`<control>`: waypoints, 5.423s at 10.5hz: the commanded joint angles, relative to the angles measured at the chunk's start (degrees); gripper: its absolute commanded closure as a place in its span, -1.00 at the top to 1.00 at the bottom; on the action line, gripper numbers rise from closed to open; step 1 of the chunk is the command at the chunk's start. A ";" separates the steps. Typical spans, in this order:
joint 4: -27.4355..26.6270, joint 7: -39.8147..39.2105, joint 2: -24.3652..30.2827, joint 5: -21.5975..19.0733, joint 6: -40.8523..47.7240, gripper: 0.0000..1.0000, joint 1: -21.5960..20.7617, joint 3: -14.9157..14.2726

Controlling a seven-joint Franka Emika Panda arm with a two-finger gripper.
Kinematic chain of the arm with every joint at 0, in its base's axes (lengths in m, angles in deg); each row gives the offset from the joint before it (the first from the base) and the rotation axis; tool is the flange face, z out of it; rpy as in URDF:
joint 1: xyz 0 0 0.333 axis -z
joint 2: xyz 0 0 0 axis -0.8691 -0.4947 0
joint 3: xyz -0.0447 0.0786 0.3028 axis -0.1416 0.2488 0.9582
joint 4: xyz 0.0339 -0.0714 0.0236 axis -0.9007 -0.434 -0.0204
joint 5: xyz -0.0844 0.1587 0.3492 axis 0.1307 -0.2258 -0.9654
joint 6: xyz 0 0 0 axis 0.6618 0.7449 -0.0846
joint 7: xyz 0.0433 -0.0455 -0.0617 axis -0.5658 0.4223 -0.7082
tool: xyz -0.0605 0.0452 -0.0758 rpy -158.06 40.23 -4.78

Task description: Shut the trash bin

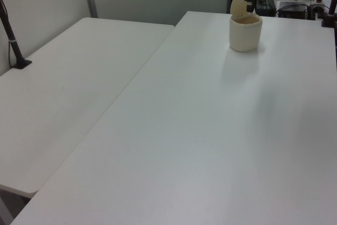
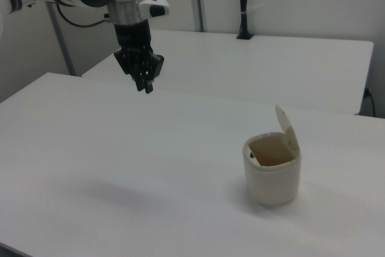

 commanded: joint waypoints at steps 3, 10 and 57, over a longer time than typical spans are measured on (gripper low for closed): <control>-0.08 1.26 -1.54 -1.42 -12.48 -0.86 7.87 -0.28; 0.00 13.28 -13.14 -1.33 -44.93 -0.85 20.27 -0.37; 0.44 6.01 -2.25 -1.95 -3.20 1.00 -5.37 0.60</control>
